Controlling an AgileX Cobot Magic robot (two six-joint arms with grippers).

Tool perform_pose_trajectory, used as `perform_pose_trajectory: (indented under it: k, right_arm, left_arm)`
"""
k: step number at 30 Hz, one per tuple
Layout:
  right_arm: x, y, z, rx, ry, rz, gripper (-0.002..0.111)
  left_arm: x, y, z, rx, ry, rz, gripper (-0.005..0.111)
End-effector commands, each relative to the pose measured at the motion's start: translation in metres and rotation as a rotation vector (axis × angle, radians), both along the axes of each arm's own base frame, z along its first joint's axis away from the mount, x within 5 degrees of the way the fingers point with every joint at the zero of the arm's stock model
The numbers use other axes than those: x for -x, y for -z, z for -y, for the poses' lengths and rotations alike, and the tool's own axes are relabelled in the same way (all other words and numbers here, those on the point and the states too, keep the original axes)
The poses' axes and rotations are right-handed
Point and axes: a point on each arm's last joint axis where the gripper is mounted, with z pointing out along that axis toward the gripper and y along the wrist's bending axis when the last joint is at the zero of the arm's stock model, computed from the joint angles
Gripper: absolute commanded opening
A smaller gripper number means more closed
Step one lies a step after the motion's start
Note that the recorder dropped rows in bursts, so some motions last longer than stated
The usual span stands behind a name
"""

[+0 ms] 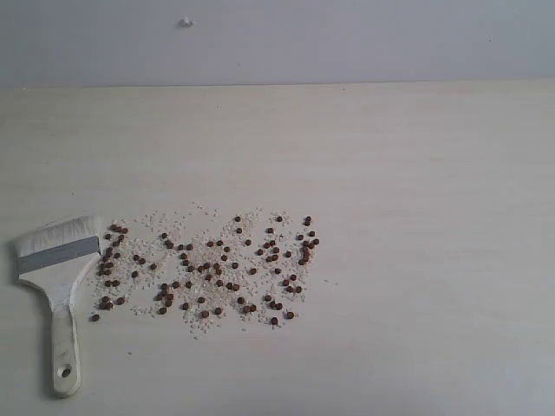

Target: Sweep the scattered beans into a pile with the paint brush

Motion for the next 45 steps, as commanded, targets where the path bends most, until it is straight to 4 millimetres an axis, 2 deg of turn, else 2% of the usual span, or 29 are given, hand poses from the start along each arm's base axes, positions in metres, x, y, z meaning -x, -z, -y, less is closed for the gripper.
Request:
perform_pose_trajectory:
  k: [1,3,4,8,9,15,18,20,22,24,27,30,36,39,45]
  right_arm:
    - [0.000,-0.001,0.000,0.008,0.000,0.010,0.000]
    - [0.000,-0.001,0.000,0.008,0.000,0.010,0.000]
    - [0.000,-0.001,0.000,0.008,0.000,0.010,0.000]
    - [0.000,-0.001,0.000,0.008,0.000,0.010,0.000]
    - [0.000,-0.001,0.000,0.008,0.000,0.010,0.000]
    - [0.000,-0.001,0.000,0.008,0.000,0.010,0.000]
    - [0.000,-0.001,0.000,0.008,0.000,0.010,0.000]
    - [0.000,-0.001,0.000,0.008,0.000,0.010,0.000]
    - [0.000,-0.001,0.000,0.008,0.000,0.010,0.000]
    - [0.000,-0.001,0.000,0.008,0.000,0.010,0.000]
    - [0.000,-0.001,0.000,0.008,0.000,0.010,0.000]
    - [0.000,-0.001,0.000,0.008,0.000,0.010,0.000]
    - [0.000,-0.001,0.000,0.008,0.000,0.010,0.000]
    - [0.000,-0.001,0.000,0.008,0.000,0.010,0.000]
    - [0.000,-0.001,0.000,0.008,0.000,0.010,0.000]
  left_arm:
    - [-0.054,-0.017,0.018,-0.161,0.065,-0.384,0.000]
    - [-0.076,-0.020,0.025,-0.226,0.089,-0.537,0.000]
    - [-0.099,-0.020,0.030,-0.303,0.104,-0.701,0.000]
    - [-0.136,-0.014,0.036,-0.412,0.119,-0.956,0.000]
    - [-0.153,-0.010,0.038,-0.444,0.117,-1.024,0.000]
    - [-0.180,0.010,0.044,-0.479,0.143,-1.191,0.000]
    - [-0.190,0.028,0.046,-0.523,0.167,-1.284,0.001]
    - [-0.196,0.042,0.048,-0.560,0.193,-1.363,0.010]
    - [-0.201,0.059,0.050,-0.568,0.227,-1.486,0.028]
    - [-0.205,0.071,0.053,-0.552,0.247,-1.553,0.040]
    - [-0.211,0.093,0.060,-0.461,0.298,-1.661,0.051]
    - [-0.215,0.118,0.073,-0.478,0.325,-1.723,0.051]
    - [-0.208,0.138,0.081,-0.431,0.296,-1.714,0.051]
    - [-0.197,0.151,0.079,-0.383,0.283,-1.743,0.051]
    - [-0.160,0.184,0.077,-0.302,0.245,-1.790,0.048]
